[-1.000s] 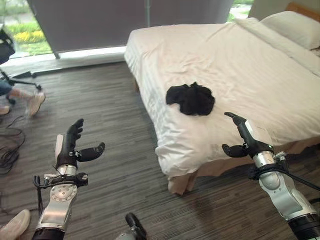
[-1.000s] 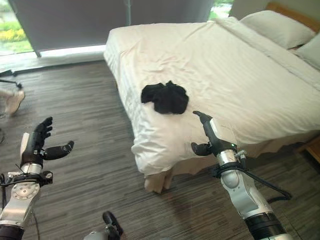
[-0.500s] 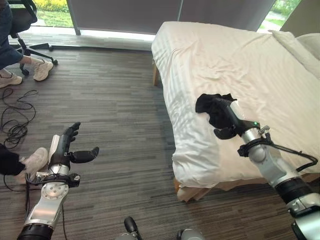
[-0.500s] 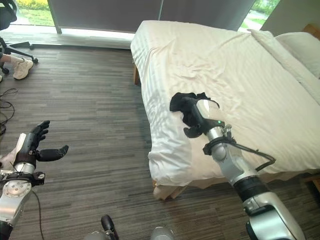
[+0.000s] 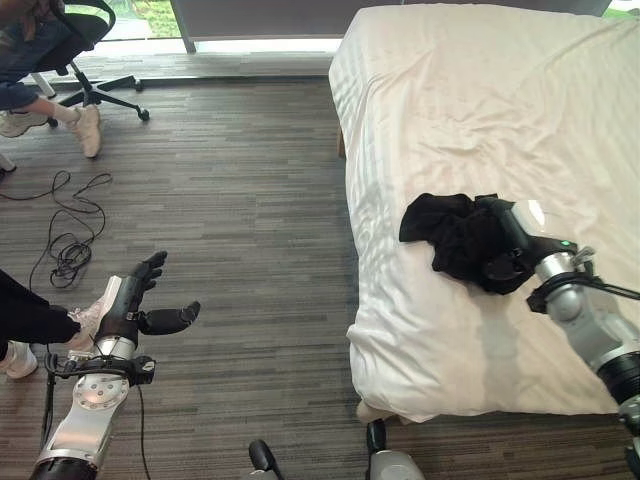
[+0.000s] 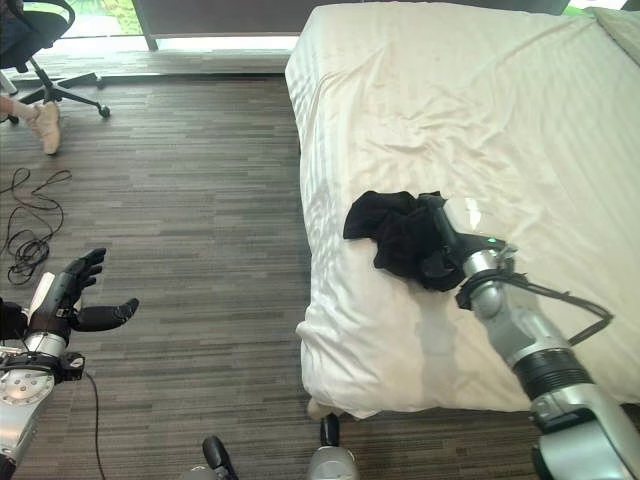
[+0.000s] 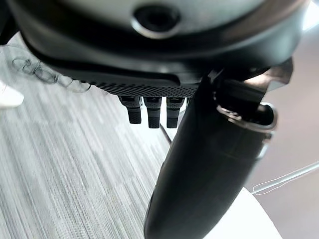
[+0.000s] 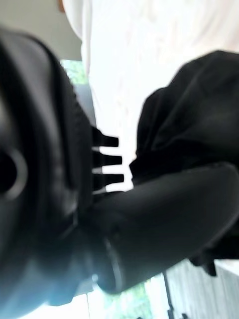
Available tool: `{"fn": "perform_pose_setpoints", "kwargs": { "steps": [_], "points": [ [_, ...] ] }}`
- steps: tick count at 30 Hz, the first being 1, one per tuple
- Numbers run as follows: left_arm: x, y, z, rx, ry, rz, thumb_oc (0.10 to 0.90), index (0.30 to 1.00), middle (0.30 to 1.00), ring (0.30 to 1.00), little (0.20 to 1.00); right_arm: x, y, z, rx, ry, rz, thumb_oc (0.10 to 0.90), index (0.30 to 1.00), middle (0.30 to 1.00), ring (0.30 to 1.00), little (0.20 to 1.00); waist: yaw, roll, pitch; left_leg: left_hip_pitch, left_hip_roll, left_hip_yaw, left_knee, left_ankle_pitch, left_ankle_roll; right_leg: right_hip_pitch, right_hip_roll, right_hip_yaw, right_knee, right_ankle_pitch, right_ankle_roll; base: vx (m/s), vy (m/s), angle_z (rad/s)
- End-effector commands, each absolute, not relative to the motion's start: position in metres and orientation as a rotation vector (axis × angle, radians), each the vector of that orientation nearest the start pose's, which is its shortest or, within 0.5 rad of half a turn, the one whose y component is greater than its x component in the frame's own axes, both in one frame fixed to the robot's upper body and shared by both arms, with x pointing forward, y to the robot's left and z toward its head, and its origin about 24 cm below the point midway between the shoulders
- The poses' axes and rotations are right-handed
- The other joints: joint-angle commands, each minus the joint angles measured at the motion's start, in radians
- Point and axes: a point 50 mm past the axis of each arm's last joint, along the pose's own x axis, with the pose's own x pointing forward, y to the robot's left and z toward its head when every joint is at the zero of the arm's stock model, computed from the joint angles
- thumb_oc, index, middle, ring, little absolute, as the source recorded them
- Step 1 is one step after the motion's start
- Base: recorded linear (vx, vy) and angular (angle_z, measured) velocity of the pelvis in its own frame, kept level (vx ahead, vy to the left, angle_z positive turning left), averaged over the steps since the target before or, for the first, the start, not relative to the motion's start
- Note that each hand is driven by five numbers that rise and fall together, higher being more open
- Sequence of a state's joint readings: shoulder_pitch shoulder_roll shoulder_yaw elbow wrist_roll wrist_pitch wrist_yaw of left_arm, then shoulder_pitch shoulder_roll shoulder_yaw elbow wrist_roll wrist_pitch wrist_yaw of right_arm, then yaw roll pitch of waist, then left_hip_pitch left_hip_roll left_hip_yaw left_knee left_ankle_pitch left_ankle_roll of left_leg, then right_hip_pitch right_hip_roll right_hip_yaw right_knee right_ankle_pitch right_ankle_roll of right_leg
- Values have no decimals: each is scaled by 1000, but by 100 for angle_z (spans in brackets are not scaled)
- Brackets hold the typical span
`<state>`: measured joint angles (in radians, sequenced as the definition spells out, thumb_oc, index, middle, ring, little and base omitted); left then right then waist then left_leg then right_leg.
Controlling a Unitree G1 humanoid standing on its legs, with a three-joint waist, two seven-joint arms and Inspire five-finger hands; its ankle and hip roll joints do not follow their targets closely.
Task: Pick up bed clothes into laundry basket.
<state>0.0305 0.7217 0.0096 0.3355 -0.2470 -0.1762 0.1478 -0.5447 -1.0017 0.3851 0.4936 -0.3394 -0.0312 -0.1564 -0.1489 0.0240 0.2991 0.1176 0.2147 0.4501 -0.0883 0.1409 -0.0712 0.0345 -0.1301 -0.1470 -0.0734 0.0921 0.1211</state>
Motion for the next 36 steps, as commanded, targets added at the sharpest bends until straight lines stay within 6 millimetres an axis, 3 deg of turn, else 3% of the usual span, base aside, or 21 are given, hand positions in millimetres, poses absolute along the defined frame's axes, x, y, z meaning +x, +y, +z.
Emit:
{"fn": "perform_pose_setpoints", "kwargs": {
  "steps": [1, 2, 5, 6, 15, 16, 21, 22, 23, 29, 30, 33, 36],
  "points": [
    [252, 337, 115, 519, -171, 285, 800, 900, 900, 900, 900, 339, -304, 234, -1415, -297, -267, 800, 900, 900, 900, 900, -2, -22, -91, 56, 41, 51, 1, -70, -128, -21, -91, -6, -14, -78, 73, 47, -68, 18],
    [252, 338, 114, 513, -164, 282, 800, 900, 900, 900, 900, 339, -304, 234, -1420, -291, -263, 800, 900, 900, 900, 900, -3, -12, -94, 62, 40, 37, 1, -85, -139, -10, -93, -3, -14, -99, 78, 60, -103, 13],
    [248, 341, 109, 491, -140, 283, 800, 900, 900, 900, 900, 337, -304, 230, -1413, -283, -249, 800, 900, 900, 900, 900, -8, 12, -83, 43, 52, 42, 1, -54, -137, -18, -83, -11, -14, -90, 62, 7, -53, 6],
    [246, 342, 106, 494, -126, 283, 800, 900, 900, 900, 900, 336, -306, 228, -1415, -275, -249, 800, 900, 900, 900, 900, -9, 21, -84, 50, 48, 28, 1, -72, -147, -9, -86, -7, -14, -110, 69, 23, -39, 1],
    [237, 355, 96, 478, -75, 315, 800, 900, 900, 900, 900, 339, -310, 222, -1388, -243, -260, 800, 900, 900, 900, 900, -13, 93, -32, -22, 52, 25, 1, -23, -149, -78, -77, 6, -10, -92, 51, -38, -36, 2],
    [236, 356, 95, 474, -70, 319, 800, 900, 900, 900, 900, 341, -310, 216, -1375, -226, -259, 800, 900, 900, 900, 900, -15, 111, -24, -40, 50, 18, 1, -18, -149, -91, -78, 13, -10, -92, 50, -25, -35, 1],
    [233, 362, 89, 469, -39, 339, 800, 900, 900, 900, 900, 340, -312, 203, -1355, -191, -245, 800, 900, 900, 900, 900, -16, 145, -19, -67, 47, 5, 1, -8, -150, -114, -80, 17, -7, -90, 47, -1, -30, 2],
    [232, 363, 86, 465, -29, 342, 800, 900, 900, 900, 900, 339, -313, 201, -1350, -181, -246, 745, 818, 818, 818, 818, -19, 153, -18, -73, 46, 5, 1, -5, -151, -120, -80, 17, -7, -91, 46, 0, 0, 0],
    [232, 363, 84, 463, -22, 339, 800, 900, 900, 900, 900, 340, -314, 197, -1340, -165, -245, 400, 300, 300, 300, 300, -20, 160, -17, -77, 46, 5, 1, -4, -152, -124, -80, 18, -7, -90, 46, 0, 0, 0],
    [236, 359, 77, 453, 4, 331, 800, 900, 900, 900, 900, 340, -319, 189, -1312, -129, -260, 400, 300, 300, 300, 300, -32, 184, -19, -78, 52, 13, 1, -1, -158, -127, -74, 17, -13, -97, 43, 6, -5, 1],
    [286, 314, 90, 480, -87, 260, 800, 900, 900, 900, 900, 352, -292, 176, -1303, -154, -205, 400, 300, 300, 300, 300, -70, 172, -22, -63, 59, 26, 1, -11, -159, -125, -63, 27, -14, -105, 43, 59, -29, 8],
    [299, 303, 96, 418, -132, 283, 800, 900, 900, 900, 900, 360, -284, 178, -1289, -176, -248, 400, 300, 300, 300, 300, -72, 155, -44, -27, 64, 28, 1, -28, -155, -103, -50, 47, -14, -117, 38, 57, -21, 2],
    [296, 306, 98, 386, -140, 306, 800, 900, 900, 900, 900, 360, -287, 206, -1288, -250, -310, 400, 300, 300, 300, 300, -71, 108, -63, 8, 50, 9, 11, -58, -142, -94, -31, 99, -14, -119, 33, 44, -1, -15]
  ]
}}
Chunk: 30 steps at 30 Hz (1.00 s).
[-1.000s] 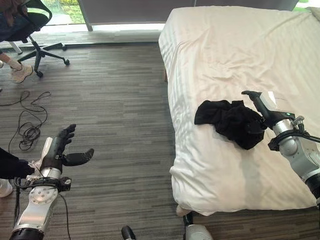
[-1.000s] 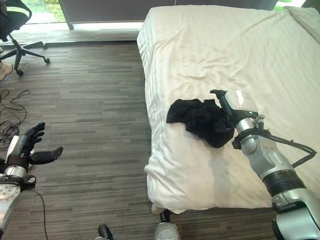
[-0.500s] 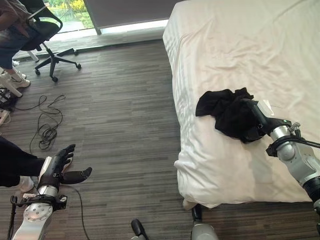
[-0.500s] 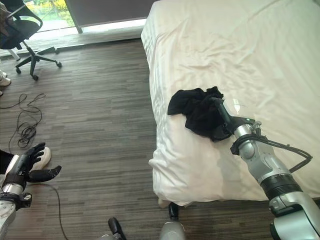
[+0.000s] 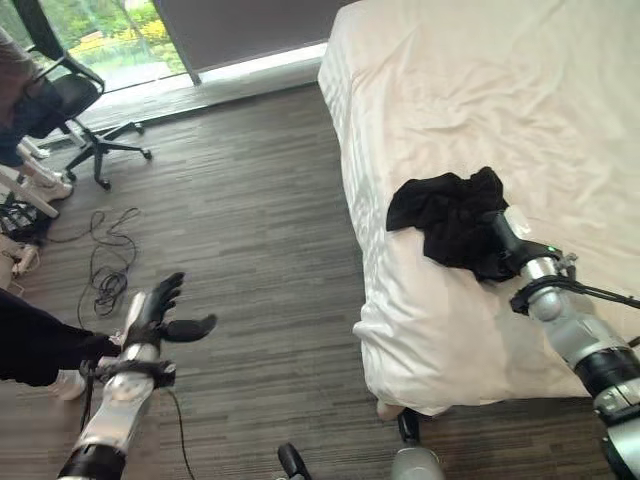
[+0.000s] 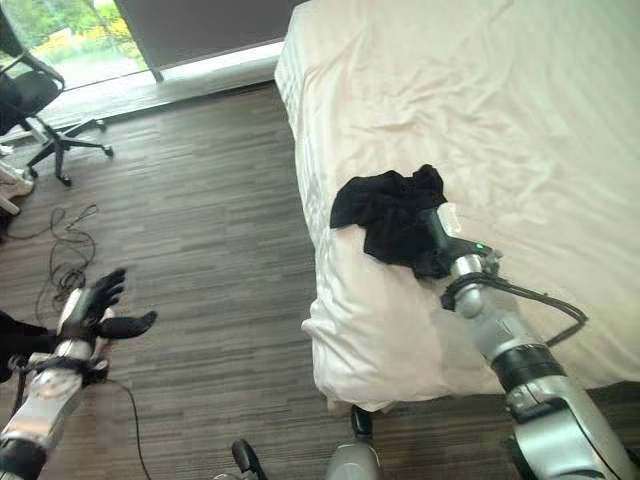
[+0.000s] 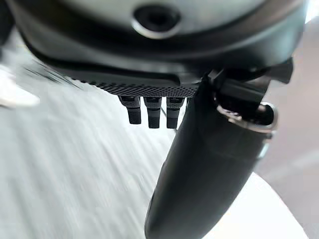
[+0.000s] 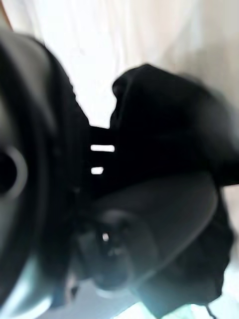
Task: Pick up bed clothes into laundry basket.
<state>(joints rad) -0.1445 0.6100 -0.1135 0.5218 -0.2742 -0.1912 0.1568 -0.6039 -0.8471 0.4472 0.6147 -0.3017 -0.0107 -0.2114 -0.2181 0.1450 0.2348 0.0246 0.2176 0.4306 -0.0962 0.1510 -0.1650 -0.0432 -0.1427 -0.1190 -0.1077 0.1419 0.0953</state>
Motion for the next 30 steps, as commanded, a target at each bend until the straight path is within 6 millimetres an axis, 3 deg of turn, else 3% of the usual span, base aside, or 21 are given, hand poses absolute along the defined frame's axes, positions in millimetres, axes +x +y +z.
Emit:
{"fn": "perform_pose_setpoints", "kwargs": {
  "steps": [1, 6, 8, 10, 12, 13, 15, 16, 18, 20, 23, 26, 30],
  "points": [
    [294, 310, 100, 383, -150, 316, 800, 900, 900, 900, 900, 358, -291, 220, -1279, -280, -347, 400, 300, 300, 300, 300, 3, -35, -2, 99, 43, 6, 56, -83, -47, -19, -9, 97, 21, -162, 57, -8, 3, -41],
    [277, 329, 97, 348, -142, 411, 800, 900, 900, 900, 900, 328, -321, 299, -1199, -477, -556, 400, 300, 300, 300, 300, 37, -161, -50, 114, -1, -219, 229, -189, -28, -29, 34, 229, 29, -136, 57, -10, 24, -79],
    [270, 337, 93, 329, -129, 462, 800, 900, 900, 900, 900, 311, -329, 318, -1192, -538, -604, 400, 300, 300, 300, 300, 17, -188, -72, 164, -13, -246, 195, -231, -12, -31, 43, 254, 42, -125, 70, -37, 162, -75],
    [264, 341, 86, 331, -99, 489, 800, 900, 900, 900, 900, 293, -343, 325, -1199, -549, -657, 400, 300, 300, 300, 300, -24, -210, -105, 212, -20, -203, 136, -252, -3, -38, 28, 257, 46, -103, 90, -99, 207, -47],
    [263, 341, 83, 337, -85, 489, 800, 900, 900, 900, 900, 281, -353, 322, -1208, -538, -692, 400, 300, 300, 300, 300, -31, -224, -116, 230, -26, -184, 105, -257, 3, -39, 15, 252, 44, -92, 105, -166, 230, -19],
    [262, 343, 80, 349, -70, 510, 800, 900, 900, 900, 900, 260, -370, 314, -1265, -501, -751, 400, 300, 300, 300, 300, -72, -248, -121, 263, -54, -163, 33, -270, 22, -50, -4, 243, 55, -57, 151, -171, 209, -16],
    [264, 344, 85, 360, -80, 513, 800, 900, 900, 900, 900, 247, -381, 309, -1281, -472, -793, 400, 300, 300, 300, 300, -75, -267, -119, 263, -65, -155, 9, -258, 25, -63, -12, 234, 65, -37, 167, -281, 184, 1],
    [268, 345, 92, 387, -93, 517, 800, 900, 900, 900, 900, 222, -405, 295, -1309, -374, -868, 400, 300, 300, 300, 300, -92, -294, -99, 260, -57, -134, 9, -261, 18, -83, -9, 212, 85, 15, 167, -385, 151, -2],
    [271, 344, 99, 415, -113, 511, 800, 900, 900, 900, 900, 199, -422, 273, -1311, -271, -906, 400, 300, 300, 300, 300, -116, -311, -74, 258, -47, -109, 9, -251, 16, -115, -7, 161, 141, 49, 167, -363, 165, -15],
    [279, 343, 115, 465, -155, 493, 800, 900, 900, 900, 900, 175, -438, 259, -1320, -185, -960, 400, 300, 300, 300, 300, -117, -312, -63, 249, -70, -62, 9, -240, 41, -129, -42, 31, 236, -4, 167, -385, 320, -15],
    [283, 346, 154, 556, -264, 501, 800, 900, 900, 900, 900, 157, -449, 249, -1325, -111, -982, 400, 300, 300, 300, 300, -135, -312, -69, 236, -66, 3, 9, -213, 74, -129, -37, -77, 454, -68, 152, -383, 224, -59],
    [286, 348, 178, 592, -329, 512, 800, 900, 900, 900, 900, 150, -454, 233, -1287, -52, -988, 400, 300, 300, 300, 300, -140, -298, -96, 230, -66, 54, 9, -215, 95, -97, -56, -99, 602, -142, 134, -264, 146, -55],
    [291, 343, 200, 607, -410, 520, 800, 900, 900, 900, 900, 153, -452, 219, -1246, -39, -975, 400, 300, 300, 300, 300, -123, -287, -127, 216, -65, 153, 10, -194, 101, 3, -112, -164, 583, -173, 109, -226, 36, -104]
  ]
}}
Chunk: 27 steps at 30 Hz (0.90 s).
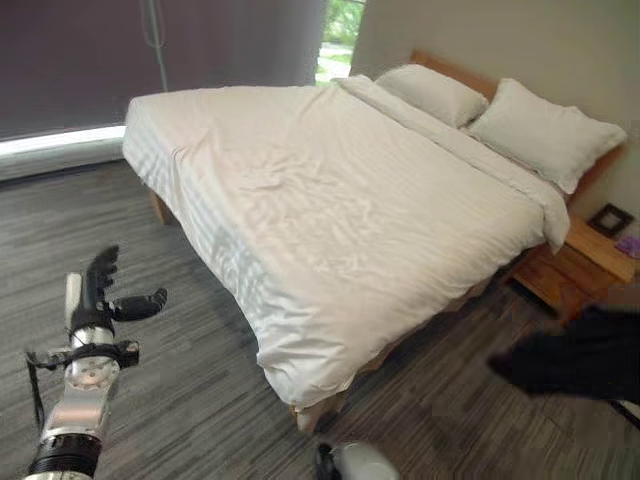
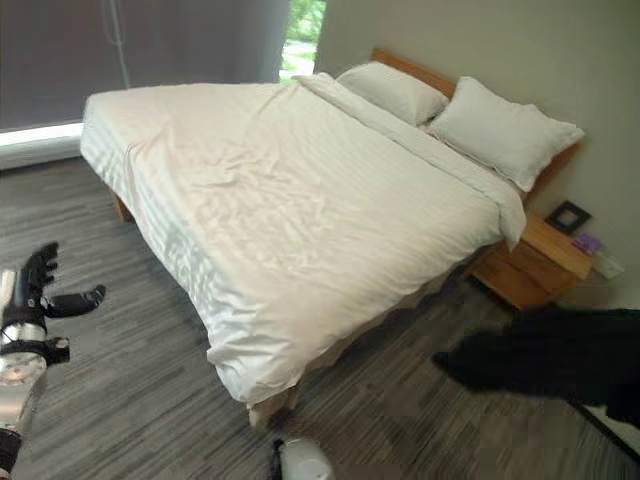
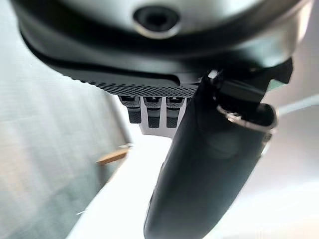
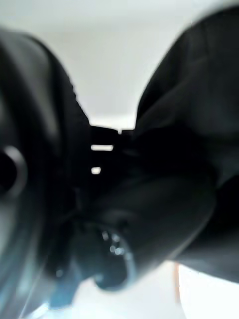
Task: Pick up bed clothes into laundry basket.
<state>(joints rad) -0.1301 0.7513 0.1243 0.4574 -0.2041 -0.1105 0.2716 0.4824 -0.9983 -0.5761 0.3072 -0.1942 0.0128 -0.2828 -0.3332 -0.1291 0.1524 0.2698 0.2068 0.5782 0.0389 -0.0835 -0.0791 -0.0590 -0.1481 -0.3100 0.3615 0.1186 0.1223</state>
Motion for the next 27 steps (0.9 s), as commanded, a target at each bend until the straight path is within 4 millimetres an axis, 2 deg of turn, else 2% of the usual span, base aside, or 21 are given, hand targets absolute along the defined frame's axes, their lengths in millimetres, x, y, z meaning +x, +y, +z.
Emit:
{"fn": "perform_pose_setpoints", "kwargs": {
  "steps": [1, 3, 4, 5, 8, 9, 10, 11, 12, 13, 15, 16, 17, 18, 19, 20, 21, 23, 24, 26, 27],
  "points": [
    [295, 333, 266, 663, -611, 502, 800, 900, 900, 900, 900, 167, -444, 215, -1208, -74, -940, 400, 300, 300, 300, 300, 17, 6, -74, -49, -48, 74, -120, 64, 16, 94, -151, -41, 68, -138, 77, -431, -20, -194],
    [275, 354, 258, 668, -588, 568, 800, 900, 900, 900, 900, 156, -452, 215, -1240, -27, -973, 400, 300, 300, 300, 300, 49, 13, -95, -64, -31, 145, -115, 92, 8, 168, -189, -102, 6, -119, 78, -342, -38, -194],
    [273, 355, 257, 663, -586, 572, 800, 900, 900, 900, 900, 157, -451, 216, -1243, -31, -968, 400, 300, 300, 300, 300, 52, 17, -96, -60, -30, 154, -116, 94, 5, 169, -185, -96, -3, -114, 77, -259, -74, -149],
    [270, 357, 262, 614, -625, 596, 800, 900, 900, 900, 900, 159, -452, 212, -1212, -36, -973, 400, 300, 300, 300, 300, 73, 23, -110, -69, -16, 196, -114, 109, 0, 205, -212, -143, -31, -105, 81, -259, -109, -158],
    [253, 370, 276, 599, -686, 683, 800, 900, 900, 900, 900, 191, -435, 198, -1193, -55, -855, 400, 300, 300, 300, 300, 126, 46, -133, -66, 40, 351, -82, 162, -34, 280, -254, -208, -153, -21, 105, -338, -225, -196],
    [265, 340, 335, 575, -876, 630, 800, 900, 900, 900, 900, 223, -409, 197, -1206, -121, -728, 400, 300, 300, 300, 300, 109, 80, -150, -58, 60, 396, -74, 179, -47, 283, -266, -214, -192, 12, 116, -309, -356, -268],
    [262, 320, 355, 648, -987, 580, 800, 900, 900, 900, 900, 229, -395, 197, -1221, -168, -688, 400, 300, 300, 300, 300, 113, 96, -147, -55, 82, 439, -65, 211, -68, 295, -277, -273, -237, 23, 127, -261, -379, -366],
    [267, 321, 341, 676, -922, 550, 800, 900, 900, 900, 900, 223, -398, 196, -1234, -154, -707, 400, 300, 300, 300, 300, 129, 92, -134, -52, 102, 455, -59, 240, -90, 294, -262, -295, -267, 8, 124, -223, -434, -300],
    [265, 305, 356, 648, -1022, 526, 800, 900, 900, 900, 900, 233, -380, 192, -1236, -202, -627, 400, 300, 300, 300, 300, 130, 119, -137, -41, 128, 475, -58, 271, -115, 286, -245, -290, -289, -6, 118, -84, -278, -231],
    [265, 304, 357, 651, -1024, 525, 800, 900, 900, 900, 900, 233, -380, 192, -1233, -202, -629, 400, 300, 300, 300, 300, 133, 117, -135, -39, 131, 477, -58, 273, -117, 285, -243, -288, -290, -6, 117, -125, -425, -104],
    [265, 295, 361, 596, -1062, 476, 800, 900, 900, 900, 900, 236, -372, 182, -1210, -198, -576, 400, 300, 300, 300, 300, 133, 140, -126, -35, 173, 488, -51, 319, -153, 285, -189, -280, -354, -79, 97, -127, -364, -130],
    [273, 280, 363, 531, -1091, 442, 800, 900, 900, 900, 900, 240, -361, 172, -1179, -198, -524, 400, 300, 300, 300, 300, 103, 158, -123, -35, 193, 494, -46, 338, -164, 284, -168, -266, -379, -103, 91, -130, -440, -149],
    [292, 240, 349, 431, -1108, 303, 800, 900, 900, 900, 900, 234, -355, 166, -1170, -219, -524, 400, 300, 300, 300, 300, 74, 158, -94, -44, 247, 502, -3, 364, -176, 272, -116, -227, -404, -143, 61, -141, -638, -131],
    [304, 197, 325, 386, -1075, 157, 800, 900, 900, 900, 900, 227, -350, 164, -1173, -251, -549, 400, 300, 300, 300, 300, 63, 168, -45, -52, 315, 440, 99, 427, -183, 274, -58, -179, -411, -199, 17, -104, -595, -136],
    [307, 182, 314, 381, -1050, 92, 800, 900, 900, 900, 900, 230, -345, 162, -1174, -260, -534, 400, 300, 300, 300, 300, 80, 175, -20, -69, 314, 340, 127, 449, -183, 273, -44, -155, -406, -217, 7, 57, -486, -113],
    [306, 176, 297, 391, -1016, 52, 800, 900, 900, 900, 900, 233, -338, 166, -1199, -293, -514, 400, 300, 300, 300, 300, 101, 165, -4, -93, 270, 126, 177, 375, -173, 258, -25, -88, -388, -241, -20, 59, -257, -92],
    [305, 177, 297, 392, -1015, 54, 800, 900, 900, 900, 900, 233, -338, 166, -1201, -293, -512, 400, 300, 300, 300, 300, 98, 166, -6, -98, 273, 123, 185, 370, -173, 256, -25, -90, -385, -243, -20, 113, -274, -129],
    [305, 169, 271, 388, -953, 16, 800, 900, 900, 900, 900, 239, -330, 165, -1200, -317, -480, 400, 300, 300, 300, 300, 117, 158, -5, -126, 196, -84, 254, 251, -118, 218, -7, 14, -361, -259, -38, 85, -188, -198],
    [305, 163, 257, 373, -914, -7, 800, 900, 900, 900, 900, 240, -328, 165, -1201, -323, -476, 400, 300, 300, 300, 300, 126, 152, 3, -141, 165, -137, 279, 239, -83, 209, 6, 39, -364, -246, -52, 93, -204, -183],
    [302, 157, 229, 332, -828, -32, 800, 900, 900, 900, 900, 241, -322, 164, -1220, -333, -453, 400, 300, 300, 300, 300, 151, 140, 15, -207, 101, -258, 347, 195, -55, 213, 24, 111, -381, -244, -64, 162, -214, -145],
    [296, 152, 199, 293, -735, -62, 800, 900, 900, 900, 900, 236, -315, 159, -1229, -340, -406, 400, 300, 300, 300, 300, 164, 122, 39, -269, 41, -326, 339, 133, -35, 224, 42, 172, -383, -255, -70, 172, -167, -126]
  ]
}}
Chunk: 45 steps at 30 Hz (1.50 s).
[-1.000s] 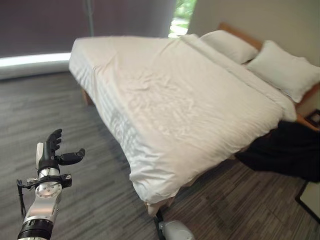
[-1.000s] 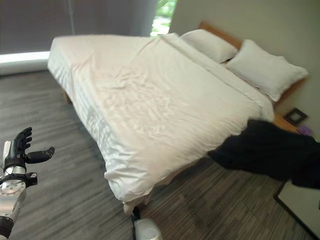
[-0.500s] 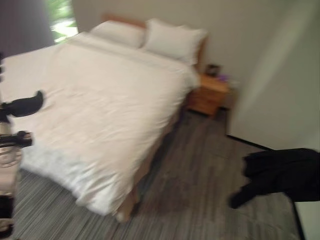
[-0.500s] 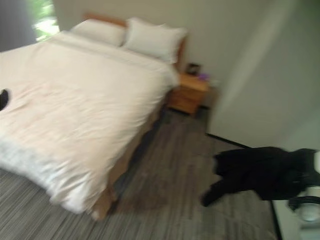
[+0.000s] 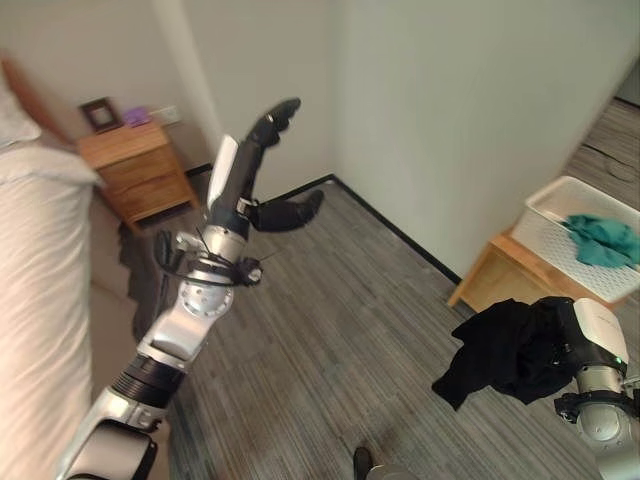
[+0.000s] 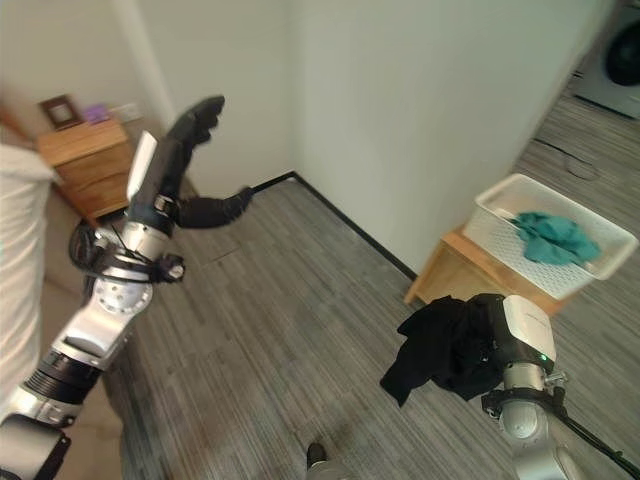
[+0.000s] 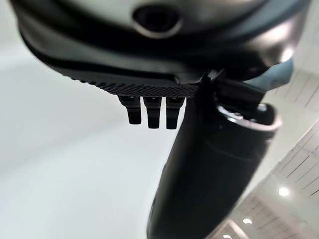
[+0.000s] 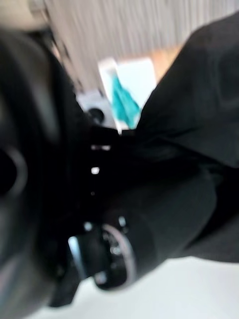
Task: Pick up bed clothes into laundry basket.
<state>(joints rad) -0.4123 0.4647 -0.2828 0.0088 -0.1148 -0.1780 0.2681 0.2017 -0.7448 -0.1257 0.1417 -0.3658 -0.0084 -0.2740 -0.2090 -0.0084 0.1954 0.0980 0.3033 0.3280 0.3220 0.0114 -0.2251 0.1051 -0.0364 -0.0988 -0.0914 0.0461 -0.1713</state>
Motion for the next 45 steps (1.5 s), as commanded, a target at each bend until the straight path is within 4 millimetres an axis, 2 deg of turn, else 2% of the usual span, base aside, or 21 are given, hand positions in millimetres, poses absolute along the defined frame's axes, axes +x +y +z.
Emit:
{"fn": "perform_pose_setpoints", "kwargs": {
  "steps": [1, 3, 4, 6, 7, 10, 12, 14, 16, 18, 20, 23, 27, 29, 32, 35, 37, 39, 40, 42, 45],
  "points": [
    [296, 152, 198, 293, -734, -63, 800, 900, 900, 900, 900, 236, -315, 158, -1230, -338, -406, 400, 300, 300, 300, 300, 42, 2, -9, -100, -57, -73, 53, 42, 113, 55, -72, -38, 70, -179, 223, 249, -154, -118],
    [291, 139, 165, 269, -620, -105, 800, 900, 900, 900, 900, 232, -308, 153, -1252, -337, -359, 400, 300, 300, 300, 300, 65, -11, 31, -210, -172, -132, -83, 5, 134, 58, -35, 58, 76, -202, 221, 246, -75, -123],
    [291, 138, 165, 269, -620, -105, 800, 900, 900, 900, 900, 231, -308, 153, -1252, -336, -359, 400, 300, 300, 300, 300, 68, -11, 27, -210, -173, -128, -92, 13, 135, 52, -35, 61, 76, -199, 220, 300, -29, -122],
    [289, 135, 148, 283, -556, -104, 800, 900, 900, 900, 900, 233, -301, 144, -1262, -324, -309, 400, 300, 300, 300, 300, 109, -6, 47, -269, -260, -227, -217, 69, 129, 76, 8, 139, 72, -220, 219, 350, -19, -132],
    [289, 133, 143, 308, -542, -109, 800, 900, 900, 900, 900, 236, -297, 142, -1284, -331, -283, 400, 300, 300, 300, 300, 128, -6, 51, -300, -276, -253, -264, 95, 123, 84, 25, 180, 74, -233, 218, 426, -11, -160],
    [285, 130, 133, 331, -504, -132, 800, 900, 900, 900, 900, 238, -290, 113, -1332, -237, -178, 400, 300, 300, 300, 300, 163, -7, 34, -262, -286, -282, -325, 87, 185, 83, 59, 233, 174, -285, 217, 477, 20, -161],
    [286, 138, 129, 394, -476, -127, 800, 900, 900, 900, 900, 246, -284, 105, -1352, -220, -157, 400, 300, 300, 300, 300, 192, -33, 29, -229, -282, -238, -340, 55, 210, 35, 50, 170, 303, -283, 278, 423, -33, -90],
    [289, 152, 130, 541, -476, -68, 800, 900, 900, 900, 900, 253, -275, 105, -1325, -240, -155, 400, 300, 300, 300, 300, 189, -23, 54, -152, -252, -181, -365, 32, 218, -117, 1, 32, 562, -170, 386, 348, 25, -91],
    [289, 164, 126, 621, -452, -32, 800, 900, 900, 900, 900, 258, -266, 108, -1299, -265, -156, 400, 300, 300, 300, 300, 175, 4, 72, -96, -223, -126, -395, 21, 219, -232, -62, -91, 730, -125, 429, 250, 102, -102],
    [288, 178, 124, 693, -432, 15, 800, 900, 900, 900, 900, 258, -262, 109, -1262, -277, -166, 400, 300, 300, 300, 300, 166, 19, 75, -51, -208, -79, -402, -6, 214, -274, -137, -181, 732, -141, 413, 317, 80, -66],
    [288, 183, 122, 724, -420, 34, 800, 900, 900, 900, 900, 258, -259, 110, -1226, -288, -171, 400, 300, 300, 300, 300, 160, 24, 77, -28, -200, -57, -407, -23, 209, -296, -154, -210, 707, -153, 393, 300, -9, -47],
    [288, 191, 109, 734, -356, 60, 800, 900, 900, 900, 900, 253, -248, 121, -1049, -355, -189, 400, 300, 300, 300, 300, 132, 28, 81, 67, -210, -22, -409, -101, 187, -324, -148, -244, 440, -148, 332, 411, -145, -59],
    [286, 189, 108, 707, -364, 74, 800, 900, 900, 900, 900, 246, -242, 133, -1034, -427, -190, 400, 300, 300, 300, 300, 113, 34, 70, 135, -219, 9, -409, -154, 158, -329, -147, -281, 167, -36, 345, 399, -192, -28],
    [287, 183, 112, 676, -391, 61, 800, 900, 900, 900, 900, 243, -241, 137, -1049, -448, -196, 400, 300, 300, 300, 300, 101, 43, 70, 173, -203, 0, -409, -188, 142, -350, -158, -261, 111, -21, 371, 407, -252, -21],
    [289, 160, 120, 582, -454, -10, 800, 900, 900, 900, 900, 236, -246, 143, -1114, -478, -220, 400, 300, 300, 300, 300, 66, 45, 46, 202, -179, 2, -338, -205, 113, -333, -164, -207, 95, 27, 345, 458, -342, -9],
    [289, 156, 117, 507, -430, -24, 800, 900, 900, 900, 900, 240, -249, 150, -1134, -494, -212, 400, 300, 300, 300, 300, 66, 95, 33, 126, -55, -22, -44, -33, 54, -239, -91, -221, 63, -37, 285, 405, -409, 20],
    [287, 158, 119, 492, -434, -18, 800, 900, 900, 900, 900, 243, -248, 163, -1147, -547, -209, 400, 300, 300, 300, 300, 95, 94, 50, 33, -6, -79, 228, 85, 46, -147, -51, -235, 15, -77, 219, 407, -462, -3],
    [287, 159, 121, 486, -445, 4, 800, 900, 900, 900, 900, 246, -247, 173, -1152, -584, -212, 400, 300, 300, 300, 300, 116, 73, 65, -40, 10, -81, 372, 76, 60, -82, -54, -231, 4, -120, 200, 501, -286, -60],
    [289, 166, 122, 463, -437, 43, 800, 900, 900, 900, 900, 250, -253, 181, -1176, -581, -225, 400, 300, 300, 300, 300, 149, 67, 86, -146, 9, -47, 306, 15, 70, -23, -74, -210, 4, -152, 218, 415, -139, -54],
    [288, 168, 122, 463, -438, 44, 800, 900, 900, 900, 900, 251, -254, 182, -1179, -581, -232, 400, 300, 300, 300, 300, 158, 63, 89, -187, -18, -23, 230, 15, 91, -13, -84, -202, 4, -143, 224, 296, 13, -18],
    [285, 170, 118, 453, -429, 53, 800, 900, 900, 900, 900, 250, -258, 178, -1188, -559, -241, 400, 300, 300, 300, 300, 191, 88, 69, -209, -150, -5, -166, 46, 101, 30, -86, -182, 4, -165, 261, 399, 111, -33]
  ]
}}
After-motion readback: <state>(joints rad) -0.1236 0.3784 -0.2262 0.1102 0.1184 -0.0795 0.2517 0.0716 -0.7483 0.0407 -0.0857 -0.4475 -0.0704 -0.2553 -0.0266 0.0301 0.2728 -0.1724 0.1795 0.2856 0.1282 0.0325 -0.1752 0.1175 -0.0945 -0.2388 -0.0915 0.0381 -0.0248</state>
